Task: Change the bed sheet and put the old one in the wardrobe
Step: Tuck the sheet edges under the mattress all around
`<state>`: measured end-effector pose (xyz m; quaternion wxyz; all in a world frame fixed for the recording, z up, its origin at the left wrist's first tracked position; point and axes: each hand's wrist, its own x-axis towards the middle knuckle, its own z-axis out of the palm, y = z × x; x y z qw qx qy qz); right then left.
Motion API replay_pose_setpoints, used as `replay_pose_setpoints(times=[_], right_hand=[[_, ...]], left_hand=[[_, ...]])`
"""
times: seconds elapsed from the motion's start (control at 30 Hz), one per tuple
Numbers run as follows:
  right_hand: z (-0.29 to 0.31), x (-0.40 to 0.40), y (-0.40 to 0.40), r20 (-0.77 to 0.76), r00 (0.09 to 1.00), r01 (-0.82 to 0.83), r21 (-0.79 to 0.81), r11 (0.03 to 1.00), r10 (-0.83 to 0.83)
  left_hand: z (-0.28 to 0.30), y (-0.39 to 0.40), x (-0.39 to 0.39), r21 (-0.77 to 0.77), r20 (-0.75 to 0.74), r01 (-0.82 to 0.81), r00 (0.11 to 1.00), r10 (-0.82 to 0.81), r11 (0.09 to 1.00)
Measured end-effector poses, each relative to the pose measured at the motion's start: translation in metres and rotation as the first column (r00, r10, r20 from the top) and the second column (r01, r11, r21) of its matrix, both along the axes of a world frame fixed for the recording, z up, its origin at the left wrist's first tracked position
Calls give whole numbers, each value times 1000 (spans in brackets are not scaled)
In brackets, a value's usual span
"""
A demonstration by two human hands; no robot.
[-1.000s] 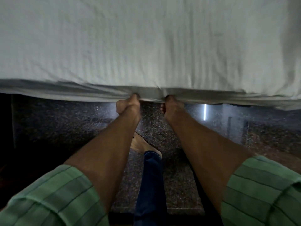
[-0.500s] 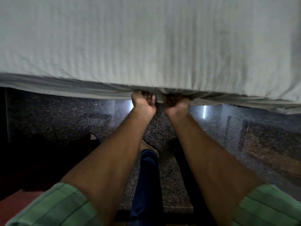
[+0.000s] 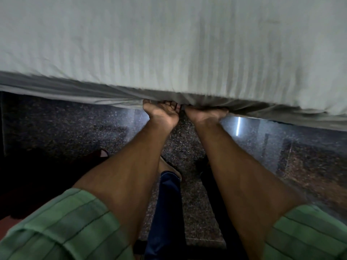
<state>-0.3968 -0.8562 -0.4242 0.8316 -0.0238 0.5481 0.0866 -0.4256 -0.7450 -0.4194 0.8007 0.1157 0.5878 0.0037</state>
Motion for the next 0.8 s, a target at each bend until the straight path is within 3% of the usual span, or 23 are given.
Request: replay_pose_setpoints(times=[0.07, 0.13, 0.23, 0.33, 0.4, 0.47, 0.53, 0.7, 0.8], right_hand=[[-3, -2, -5, -67, 997, -28, -69, 997, 23], [-2, 0, -5, -51, 998, -36, -86, 996, 32], [8, -6, 6, -108, 988, -135, -215, 967, 114], [36, -45, 18, -256, 885, -463, -382, 800, 390], [60, -68, 36, -336, 750, -662, -363, 656, 570], [82, -75, 63, -356, 635, -772, -329, 544, 685], [102, -72, 92, -330, 589, -801, -360, 478, 738], [132, -55, 174, -199, 544, -813, -365, 453, 815], [130, -37, 207, -166, 574, -812, -244, 531, 802]], left_hand=[[-2, 4, -10, 29, -41, 193, 981, -192, 981], [0, 12, -21, 46, -88, 476, 878, -471, 878], [6, 25, -29, 77, -176, 633, 769, -614, 771], [22, 29, -36, 93, -256, 649, 748, -612, 755], [34, 36, -41, 124, -314, 672, 725, -614, 730], [46, 51, -42, 167, -366, 673, 721, -588, 721], [57, 75, -46, 259, -418, 647, 744, -521, 717], [72, 174, -58, 562, -517, 542, 820, -245, 625], [81, 224, -49, 565, -526, 555, 812, -253, 611]])
